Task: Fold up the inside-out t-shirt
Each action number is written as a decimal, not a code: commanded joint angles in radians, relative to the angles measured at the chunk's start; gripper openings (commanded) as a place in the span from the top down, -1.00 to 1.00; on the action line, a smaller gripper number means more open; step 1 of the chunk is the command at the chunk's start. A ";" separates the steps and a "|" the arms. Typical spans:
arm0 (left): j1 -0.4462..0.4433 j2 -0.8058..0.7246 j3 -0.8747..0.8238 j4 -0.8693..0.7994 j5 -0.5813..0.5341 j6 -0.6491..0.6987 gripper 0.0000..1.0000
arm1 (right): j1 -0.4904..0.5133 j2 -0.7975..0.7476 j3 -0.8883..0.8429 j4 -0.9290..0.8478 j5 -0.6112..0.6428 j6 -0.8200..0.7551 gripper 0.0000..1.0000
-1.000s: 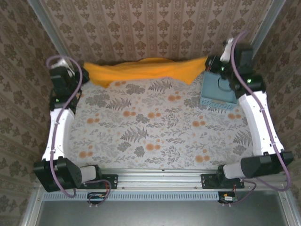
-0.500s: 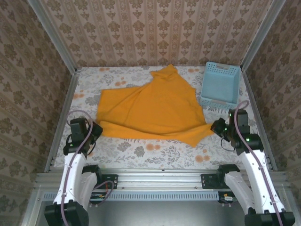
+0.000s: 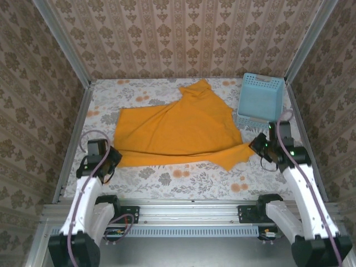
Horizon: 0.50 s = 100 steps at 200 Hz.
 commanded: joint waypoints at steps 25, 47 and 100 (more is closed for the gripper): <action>-0.012 0.275 0.151 0.165 -0.093 -0.007 0.99 | 0.062 0.330 0.258 0.120 0.102 -0.079 1.00; -0.011 0.413 0.227 0.178 -0.111 -0.001 0.98 | 0.067 0.473 0.361 0.144 0.107 -0.090 1.00; 0.012 0.619 0.361 0.151 -0.133 0.005 0.09 | 0.081 0.809 0.627 0.138 0.092 -0.153 0.30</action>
